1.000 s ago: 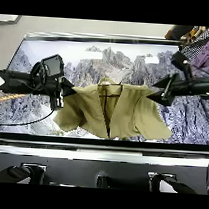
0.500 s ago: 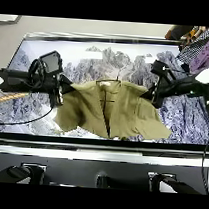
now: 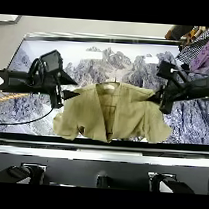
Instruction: Fold the clothes and pants, and hang the long-sleeved shirts on hangers.
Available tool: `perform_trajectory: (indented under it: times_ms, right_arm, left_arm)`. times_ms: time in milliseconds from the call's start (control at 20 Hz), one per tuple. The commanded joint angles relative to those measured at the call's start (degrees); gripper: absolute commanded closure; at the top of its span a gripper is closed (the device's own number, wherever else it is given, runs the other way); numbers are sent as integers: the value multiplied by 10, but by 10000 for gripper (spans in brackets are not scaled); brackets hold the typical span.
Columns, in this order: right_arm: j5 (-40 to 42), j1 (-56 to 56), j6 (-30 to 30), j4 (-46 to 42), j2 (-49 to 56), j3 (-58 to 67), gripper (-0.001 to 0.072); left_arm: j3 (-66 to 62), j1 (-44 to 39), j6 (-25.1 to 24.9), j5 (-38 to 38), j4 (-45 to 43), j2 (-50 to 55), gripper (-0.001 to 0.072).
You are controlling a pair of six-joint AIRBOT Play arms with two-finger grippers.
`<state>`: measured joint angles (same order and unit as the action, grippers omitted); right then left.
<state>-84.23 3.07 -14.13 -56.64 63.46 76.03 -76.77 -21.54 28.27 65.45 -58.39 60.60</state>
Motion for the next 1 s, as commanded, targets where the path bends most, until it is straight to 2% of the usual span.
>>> perform_trajectory:
  times_ms: [0, 100, 200, 300, 350, 600, 750, 950]
  right_arm:
    - [-14, 0, -38, -35, -48, 0, 690]
    - [-14, 0, -53, -47, -76, 0, 690]
    - [-9, 0, -88, -65, -107, 0, 690]
    - [8, 0, -158, -91, -144, 0, 690]
    - [24, 0, -196, -108, -166, 0, 689]
    - [104, 0, -309, -173, -259, 0, 690]
    - [189, 0, -418, -281, -308, 0, 689]
    - [218, 0, -451, -396, -355, 0, 687]
  left_arm:
    - [0, 16, 76, -7, -1, 0, 26]
    - [0, 36, 161, -27, -2, -1, 22]
    - [0, 66, 294, -58, -2, -4, 22]
    - [0, 98, 396, -68, -1, -9, 23]
    - [0, 110, 419, -66, -1, -11, 23]
    - [0, 120, 429, -66, -1, -21, 23]
    - [0, 120, 429, -65, 0, -22, 24]
    - [0, 120, 429, -66, 0, -22, 24]
